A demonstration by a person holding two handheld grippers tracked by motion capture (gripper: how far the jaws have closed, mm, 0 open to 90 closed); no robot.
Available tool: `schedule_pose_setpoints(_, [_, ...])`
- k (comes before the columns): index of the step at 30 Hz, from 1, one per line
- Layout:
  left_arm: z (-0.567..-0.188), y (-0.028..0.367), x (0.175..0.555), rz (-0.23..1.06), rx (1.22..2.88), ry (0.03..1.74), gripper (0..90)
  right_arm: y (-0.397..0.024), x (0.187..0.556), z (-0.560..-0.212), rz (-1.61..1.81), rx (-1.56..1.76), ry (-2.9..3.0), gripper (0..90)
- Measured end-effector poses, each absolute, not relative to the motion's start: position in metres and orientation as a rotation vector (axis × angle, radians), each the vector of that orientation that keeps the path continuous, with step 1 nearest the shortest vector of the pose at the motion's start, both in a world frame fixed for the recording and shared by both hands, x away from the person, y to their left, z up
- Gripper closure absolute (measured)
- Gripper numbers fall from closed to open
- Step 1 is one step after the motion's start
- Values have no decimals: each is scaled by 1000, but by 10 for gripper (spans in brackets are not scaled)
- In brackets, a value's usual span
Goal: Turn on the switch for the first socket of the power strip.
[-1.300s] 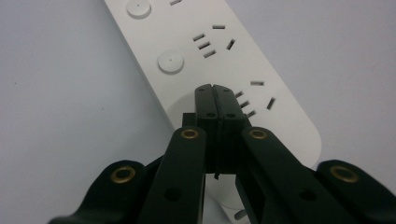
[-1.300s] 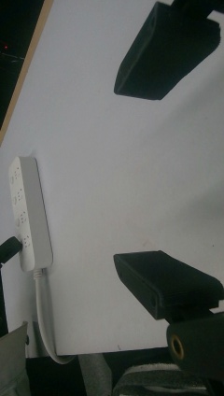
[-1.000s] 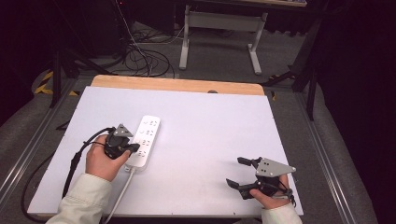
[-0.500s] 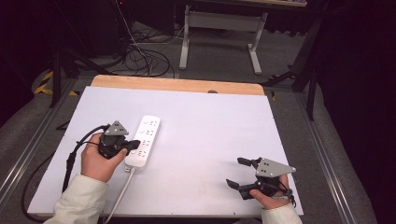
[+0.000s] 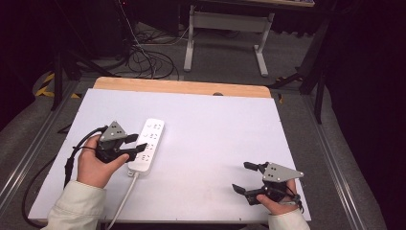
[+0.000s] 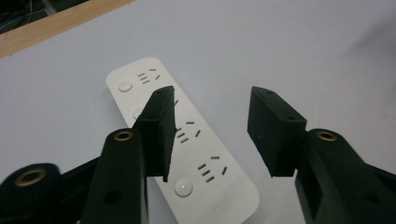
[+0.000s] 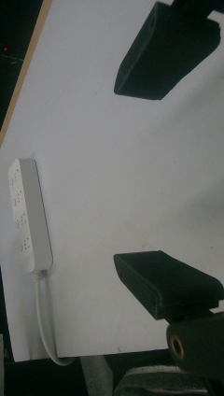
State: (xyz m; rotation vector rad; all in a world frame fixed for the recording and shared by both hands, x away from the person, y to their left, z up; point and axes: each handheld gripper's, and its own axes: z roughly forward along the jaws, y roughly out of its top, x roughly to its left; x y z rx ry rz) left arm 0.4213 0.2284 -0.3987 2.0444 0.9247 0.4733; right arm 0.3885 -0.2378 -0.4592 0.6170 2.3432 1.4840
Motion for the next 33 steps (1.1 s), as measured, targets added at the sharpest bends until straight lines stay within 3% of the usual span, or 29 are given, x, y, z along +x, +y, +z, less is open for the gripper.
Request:
schedule_pose_setpoints(5, [-390, 232, 415, 463, 1972, 879, 348, -238, 389, -459, 1485, 618, 2342, 161])
schedule_pose_setpoints(13, [-381, 238, 403, 446, 1905, 787, 226, -238, 389, -459, 1484, 613, 2345, 161])
schedule_pose_setpoints(33, [-390, 279, 365, 454, 1861, 710, 153, -238, 388, -459, 1488, 607, 2339, 159])
